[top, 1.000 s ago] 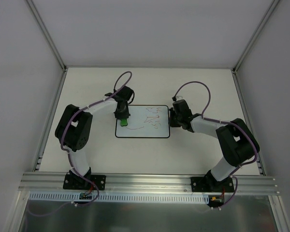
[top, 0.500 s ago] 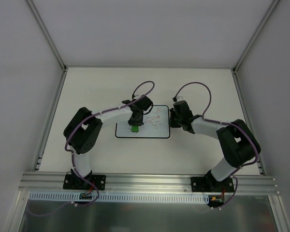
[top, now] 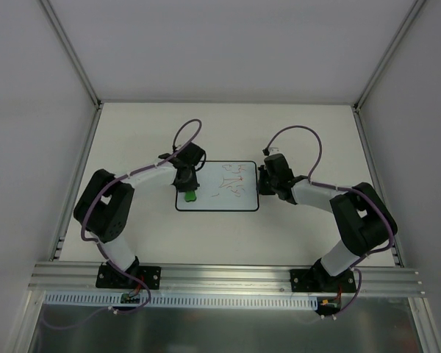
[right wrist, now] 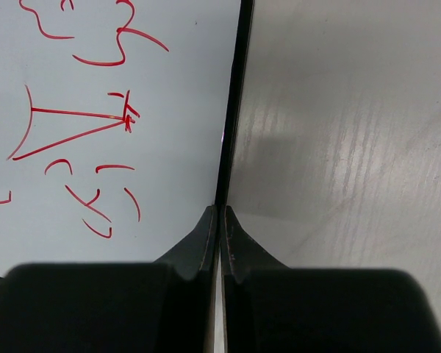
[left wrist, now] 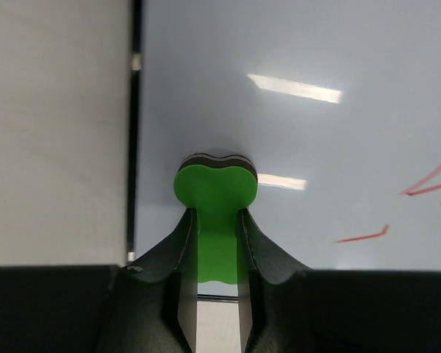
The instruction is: Erase the whiteboard
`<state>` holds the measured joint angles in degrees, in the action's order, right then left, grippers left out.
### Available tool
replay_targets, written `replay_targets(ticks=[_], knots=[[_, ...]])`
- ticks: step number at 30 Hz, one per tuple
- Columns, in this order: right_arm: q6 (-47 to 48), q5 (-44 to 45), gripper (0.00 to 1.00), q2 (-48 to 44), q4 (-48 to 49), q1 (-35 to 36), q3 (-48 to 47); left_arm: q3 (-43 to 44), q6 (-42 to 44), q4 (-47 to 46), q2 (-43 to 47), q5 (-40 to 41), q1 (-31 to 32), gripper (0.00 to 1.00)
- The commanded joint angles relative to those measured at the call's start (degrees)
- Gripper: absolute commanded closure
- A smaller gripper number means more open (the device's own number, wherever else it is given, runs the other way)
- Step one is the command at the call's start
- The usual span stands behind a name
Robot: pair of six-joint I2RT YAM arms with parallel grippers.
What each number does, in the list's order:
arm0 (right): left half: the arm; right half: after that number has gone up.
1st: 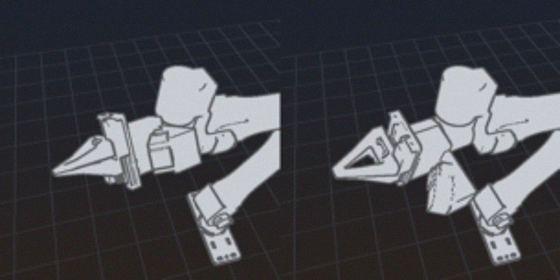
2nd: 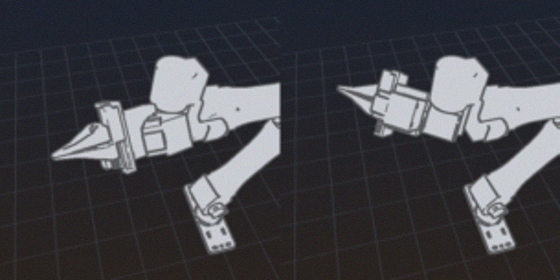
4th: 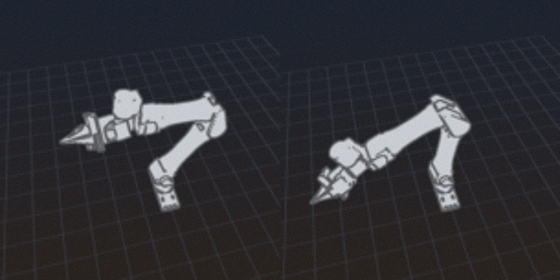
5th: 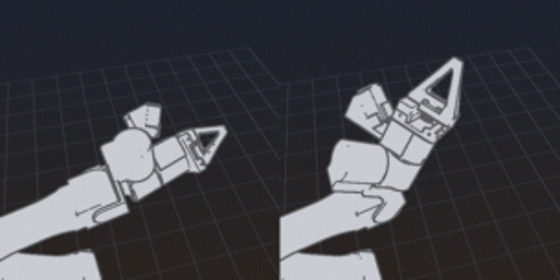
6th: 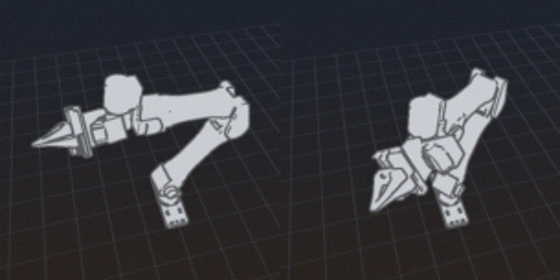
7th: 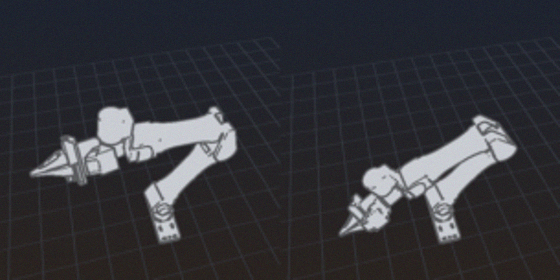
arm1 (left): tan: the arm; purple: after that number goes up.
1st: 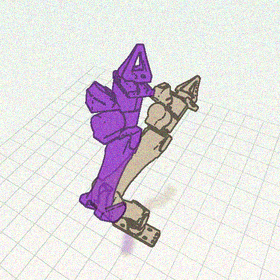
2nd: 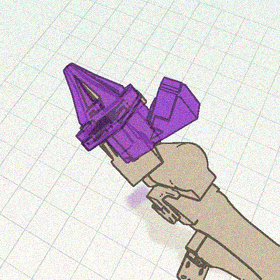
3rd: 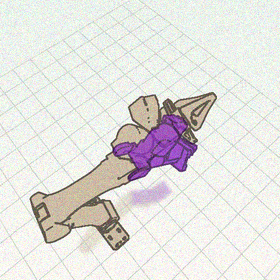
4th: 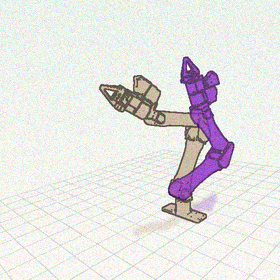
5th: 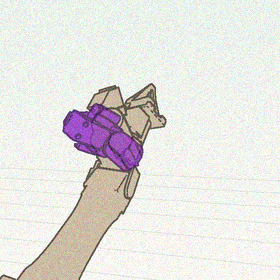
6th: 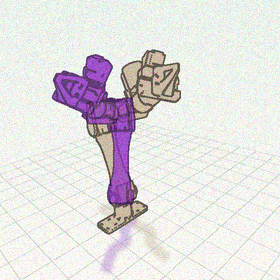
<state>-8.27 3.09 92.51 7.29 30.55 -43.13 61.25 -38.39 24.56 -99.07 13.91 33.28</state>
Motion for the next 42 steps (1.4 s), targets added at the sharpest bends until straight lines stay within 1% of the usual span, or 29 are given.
replay_targets(ticks=[1, 5, 8, 11, 12, 14, 15, 17, 18, 20, 21, 24, 26, 30, 32, 34, 35, 39, 41, 42], knots=[[1.6, 0.6, 1.0, 1.4, -5.3, 0.3, 2.6, -6.1, 0.9, 10.5, -0.5, 3.0, -4.4, 1.0], [1.5, -0.3, 1.0, 1.7, -4.4, 0.3, 2.7, -7.0, 1.1, 10.5, 0.4, 3.6, -4.8, 1.0], [1.3, -1.4, 1.0, 2.0, -3.7, 0.3, 2.9, -5.7, 1.0, 10.5, -2.0, 0.9, -4.0, 1.0], [1.0, -2.6, 1.0, 1.8, -2.7, 0.5, 3.2, -1.3, 1.0, 10.5, -5.5, 0.8, 0.3, 1.0], [1.0, -2.7, 1.0, 1.7, -2.4, 0.6, 3.3, 1.6, 0.9, 10.5, -7.4, 0.2, 1.4, 1.0], [0.5, -5.5, 1.0, 1.4, -1.7, 0.8, 3.8, 4.8, 0.6, 10.5, -9.8, -2.4, 4.8, 1.0], [0.2, -6.2, 1.0, 1.4, -1.3, 0.9, 4.0, 7.9, 0.4, 10.5, -12.3, -3.2, 5.8, 1.0], [-0.4, -7.3, 1.0, 1.0, -1.1, 1.4, 4.3, 10.9, 0.3, 10.5, -14.8, -5.5, 9.1, 1.0], [-0.6, -7.4, 1.0, 0.7, -0.9, 1.5, 4.5, 14.2, 0.4, 10.5, -17.3, -6.2, 10.0, 1.0], [-1.0, -7.5, 1.0, 0.6, -0.7, 2.2, 4.8, 17.4, 0.4, 10.5, -19.5, -7.6, 11.8, 1.0], [-1.2, -7.6, 1.0, 0.6, -0.4, 2.2, 4.9, 20.5, 0.5, 10.5, -21.7, -7.9, 13.5, 1.0], [-1.7, -7.5, 1.0, 0.7, -0.3, 2.5, 5.2, 24.8, 0.9, 10.5, -24.7, -8.5, 15.6, 1.0], [-1.8, -7.1, 1.0, 0.6, -0.3, 2.6, 5.2, 25.4, 1.0, 10.5, -25.4, -8.3, 16.1, 1.0], [-1.5, -6.6, 1.0, 0.1, -0.3, 2.5, 5.3, 21.1, 0.4, 10.5, -23.8, -5.7, 14.1, 1.0], [-1.5, -6.3, 1.0, 0.2, -0.3, 2.5, 5.4, 19.2, 0.4, 10.5, -22.8, -5.2, 10.2, 1.0], [-1.3, -6.3, 1.0, 0.3, -0.3, 2.5, 5.4, 17.2, 1.3, 10.6, -21.1, -2.2, 7.5, 1.0], [-1.3, -6.1, 1.0, 0.4, -0.3, 2.6, 5.4, 17.1, 2.6, 10.6, -20.7, -1.7, 4.9, 1.0], [-1.3, -5.7, 1.0, 0.4, -0.5, 2.5, 5.3, 18.9, 5.2, 11.1, -20.4, 0.9, 0.0, 1.0], [-1.1, -5.6, 1.0, 0.5, -0.8, 2.5, 5.2, 20.4, 7.2, 11.3, -21.4, 2.4, -0.7, 1.0], [-1.0, -5.5, 1.0, 0.4, -1.0, 2.5, 5.2, 22.8, 8.2, 11.4, -23.3, 2.4, -0.8, 1.0]])
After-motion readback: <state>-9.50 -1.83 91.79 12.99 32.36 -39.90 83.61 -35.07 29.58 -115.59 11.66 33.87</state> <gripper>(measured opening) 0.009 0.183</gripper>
